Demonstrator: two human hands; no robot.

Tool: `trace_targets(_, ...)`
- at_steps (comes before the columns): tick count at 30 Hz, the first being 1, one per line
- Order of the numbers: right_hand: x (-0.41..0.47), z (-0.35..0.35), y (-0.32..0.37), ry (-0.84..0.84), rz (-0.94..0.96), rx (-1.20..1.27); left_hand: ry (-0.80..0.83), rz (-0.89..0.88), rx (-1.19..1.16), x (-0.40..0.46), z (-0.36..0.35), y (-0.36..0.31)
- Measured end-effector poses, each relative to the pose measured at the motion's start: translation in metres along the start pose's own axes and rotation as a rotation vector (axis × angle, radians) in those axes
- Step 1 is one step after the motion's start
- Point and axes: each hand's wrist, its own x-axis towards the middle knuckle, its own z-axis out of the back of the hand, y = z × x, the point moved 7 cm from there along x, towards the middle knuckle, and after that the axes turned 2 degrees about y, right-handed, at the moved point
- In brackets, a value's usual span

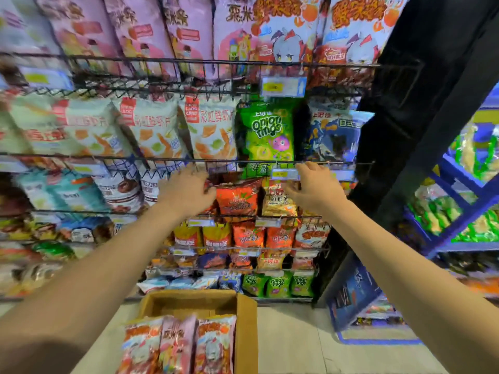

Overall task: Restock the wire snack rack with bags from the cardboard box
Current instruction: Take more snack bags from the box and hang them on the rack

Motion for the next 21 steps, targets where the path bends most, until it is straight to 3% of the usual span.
trace_targets(5,-0.019,-0.055,0.104,0.102,0.007,-0.012,0.18,0.031,0.014,-0.043,-0.049,0.1)
trace_targets(10,-0.038,-0.117,0.197,0.283,0.041,0.0,0.254,0.042,-0.053,-0.085,-0.101,0.191)
trace_targets(15,-0.069,-0.19,0.241,0.449,0.032,0.057,0.413,0.085,-0.043,-0.112,-0.166,0.247)
trace_targets(21,-0.097,-0.282,0.248,0.674,-0.039,0.081,0.596,0.197,-0.068,-0.138,-0.253,0.278)
